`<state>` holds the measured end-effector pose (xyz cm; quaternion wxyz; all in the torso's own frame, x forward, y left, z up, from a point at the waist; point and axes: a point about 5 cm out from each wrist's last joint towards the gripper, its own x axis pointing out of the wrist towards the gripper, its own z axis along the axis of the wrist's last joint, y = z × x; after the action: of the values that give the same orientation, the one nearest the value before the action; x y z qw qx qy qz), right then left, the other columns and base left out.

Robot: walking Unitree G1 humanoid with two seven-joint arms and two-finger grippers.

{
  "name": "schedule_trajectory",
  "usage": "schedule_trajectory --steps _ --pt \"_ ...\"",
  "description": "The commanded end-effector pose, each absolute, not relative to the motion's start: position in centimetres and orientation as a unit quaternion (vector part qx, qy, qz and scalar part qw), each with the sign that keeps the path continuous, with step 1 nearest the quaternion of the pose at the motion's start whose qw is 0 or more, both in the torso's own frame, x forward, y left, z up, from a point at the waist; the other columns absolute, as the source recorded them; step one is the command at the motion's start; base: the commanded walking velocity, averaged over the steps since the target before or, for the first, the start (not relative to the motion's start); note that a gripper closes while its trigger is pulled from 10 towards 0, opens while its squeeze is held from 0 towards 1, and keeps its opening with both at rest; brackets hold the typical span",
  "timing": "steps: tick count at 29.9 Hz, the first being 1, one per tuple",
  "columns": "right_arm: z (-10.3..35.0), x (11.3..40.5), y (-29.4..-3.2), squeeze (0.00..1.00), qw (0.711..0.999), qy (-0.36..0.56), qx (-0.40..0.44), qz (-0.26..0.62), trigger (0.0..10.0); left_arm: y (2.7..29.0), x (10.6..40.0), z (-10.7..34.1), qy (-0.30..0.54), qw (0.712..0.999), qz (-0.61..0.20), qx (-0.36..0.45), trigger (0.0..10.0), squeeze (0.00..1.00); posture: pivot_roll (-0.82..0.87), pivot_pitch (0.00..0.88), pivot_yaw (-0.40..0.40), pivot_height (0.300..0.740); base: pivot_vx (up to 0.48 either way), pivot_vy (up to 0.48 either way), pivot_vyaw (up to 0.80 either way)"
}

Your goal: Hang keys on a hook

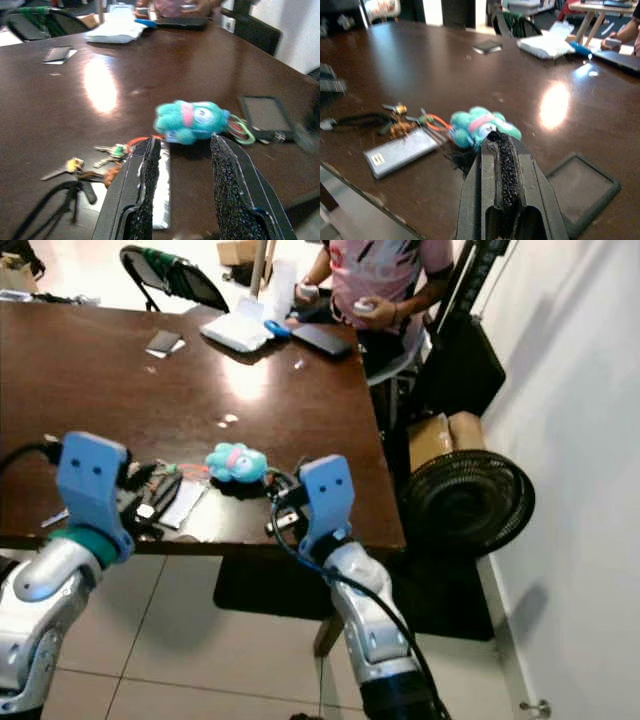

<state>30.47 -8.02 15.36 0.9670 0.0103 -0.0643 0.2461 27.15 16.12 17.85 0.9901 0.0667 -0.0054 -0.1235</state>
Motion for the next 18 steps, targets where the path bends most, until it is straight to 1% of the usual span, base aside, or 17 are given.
schedule_trajectory --steps 1,2,3,6,9,11,15,18 --pt "15.5 30.6 -8.7 0.0 0.971 -0.062 0.024 0.232 10.0 16.0 26.7 17.7 -0.002 0.989 -0.13 0.067 10.0 0.0 0.18 0.007 0.009 0.74 0.0 0.0 0.0" --pt "15.6 30.9 -9.0 0.0 0.972 -0.063 0.029 0.226 10.0 16.1 26.5 17.6 -0.001 0.99 -0.125 0.068 10.0 0.0 0.18 0.007 0.009 0.74 0.0 0.0 0.0" --pt "16.0 31.4 -9.4 0.0 0.972 -0.062 0.031 0.224 10.0 16.1 26.4 17.8 -0.006 0.992 -0.112 0.061 10.0 0.0 0.22 0.023 -0.049 0.74 0.0 0.0 0.0" --pt "16.7 32.1 -10.1 0.0 0.971 -0.065 0.016 0.23 10.0 16.2 26.4 18.0 -0.019 0.995 -0.083 0.054 10.0 0.0 0.22 0.031 -0.058 0.74 0.0 0.0 0.0" --pt "16.8 32.1 -10.2 0.0 0.97 -0.067 0.008 0.232 10.0 16.3 26.4 18.0 -0.021 0.995 -0.081 0.056 10.0 0.0 0.22 0.031 -0.058 0.74 0.0 0.0 0.0" --pt "17.6 32.7 -10.7 0.0 0.971 -0.081 0.008 0.226 10.0 15.9 27.0 18.5 -0.03 0.996 -0.07 0.036 10.0 0.0 0.22 0.025 -0.01 0.74 0.0 0.0 0.0" --pt "17.5 32.8 -10.5 0.0 0.974 -0.084 0.032 0.21 10.0 15.7 27.7 18.8 -0.031 0.997 -0.062 0.033 10.0 0.0 0.22 0.025 0.003 0.74 0.0 0.0 0.0" --pt "17.3 32.6 -10.3 0.0 0.975 -0.083 0.03 0.206 10.0 15.8 27.8 18.8 -0.03 0.997 -0.059 0.036 10.0 0.0 0.21 0.023 0.013 0.74 0.0 0.0 0.0"
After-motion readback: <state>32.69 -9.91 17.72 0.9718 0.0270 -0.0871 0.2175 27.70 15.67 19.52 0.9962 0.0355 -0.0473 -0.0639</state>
